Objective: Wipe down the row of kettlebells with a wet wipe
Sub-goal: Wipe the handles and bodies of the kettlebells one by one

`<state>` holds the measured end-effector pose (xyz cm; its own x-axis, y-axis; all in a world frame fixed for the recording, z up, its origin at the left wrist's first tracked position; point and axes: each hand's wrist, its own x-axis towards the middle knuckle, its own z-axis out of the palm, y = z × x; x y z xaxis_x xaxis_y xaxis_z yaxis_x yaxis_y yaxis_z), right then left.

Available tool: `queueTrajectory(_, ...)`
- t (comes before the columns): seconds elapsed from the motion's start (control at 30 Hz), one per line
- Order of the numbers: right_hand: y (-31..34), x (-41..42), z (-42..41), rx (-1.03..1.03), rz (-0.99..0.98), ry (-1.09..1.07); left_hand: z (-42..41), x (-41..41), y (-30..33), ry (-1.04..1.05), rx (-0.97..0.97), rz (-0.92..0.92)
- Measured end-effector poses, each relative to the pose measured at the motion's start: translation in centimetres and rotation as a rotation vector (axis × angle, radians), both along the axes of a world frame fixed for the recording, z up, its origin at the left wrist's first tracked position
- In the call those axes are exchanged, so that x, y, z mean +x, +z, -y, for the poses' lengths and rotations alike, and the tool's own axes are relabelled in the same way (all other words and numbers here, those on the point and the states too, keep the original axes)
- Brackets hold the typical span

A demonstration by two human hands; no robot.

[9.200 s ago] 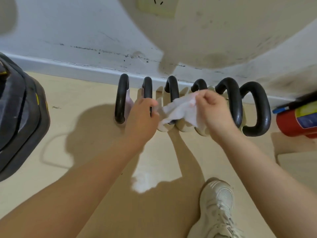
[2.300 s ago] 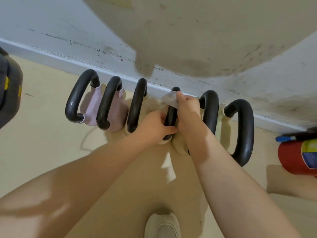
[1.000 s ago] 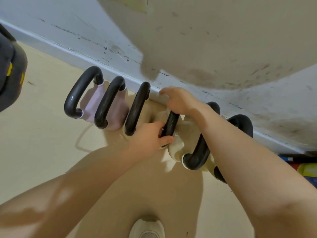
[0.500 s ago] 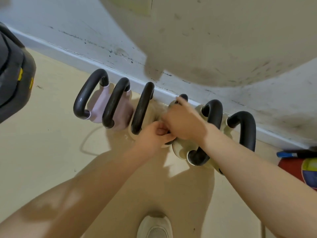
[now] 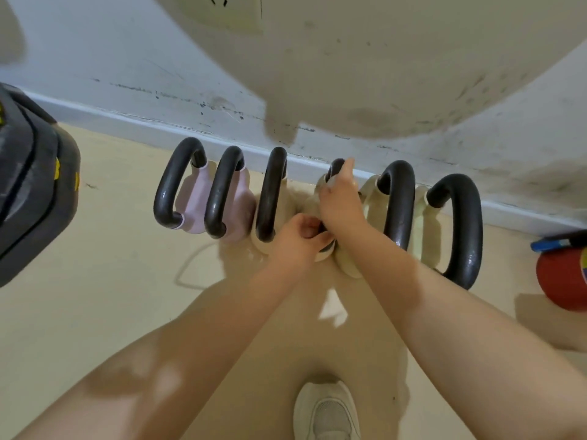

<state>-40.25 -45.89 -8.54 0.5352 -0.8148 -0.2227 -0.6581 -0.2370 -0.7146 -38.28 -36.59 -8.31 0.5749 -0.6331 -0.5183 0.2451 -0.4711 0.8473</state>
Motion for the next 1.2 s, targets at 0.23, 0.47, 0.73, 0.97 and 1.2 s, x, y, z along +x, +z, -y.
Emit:
queueTrajectory(0.23,-0.3,0.1,0.4,0.419,0.098,-0.346,-0.5,0.3,0.0,-0.229,0.069,0.033)
queueTrajectory(0.47,-1.2,-2.5,-3.3,0.215,-0.022,-0.251,-2.1,1.2,0.7,-0.304,0.059,-0.163)
queueTrajectory(0.73,-2.3,-2.1,-6.2,-0.026,-0.068,-0.422,-3.5,3.4,2.0,-0.311,0.114,0.015)
queueTrajectory(0.97,-4.2,-1.5,-7.0,0.043,0.172,-0.616,-3.4,5.0,2.3,-0.314,0.069,0.015)
queueTrajectory(1.2,-3.1,-0.1,-6.9,0.125,0.382,-0.694,-3.8,5.0,2.4,-0.293,0.075,-0.012)
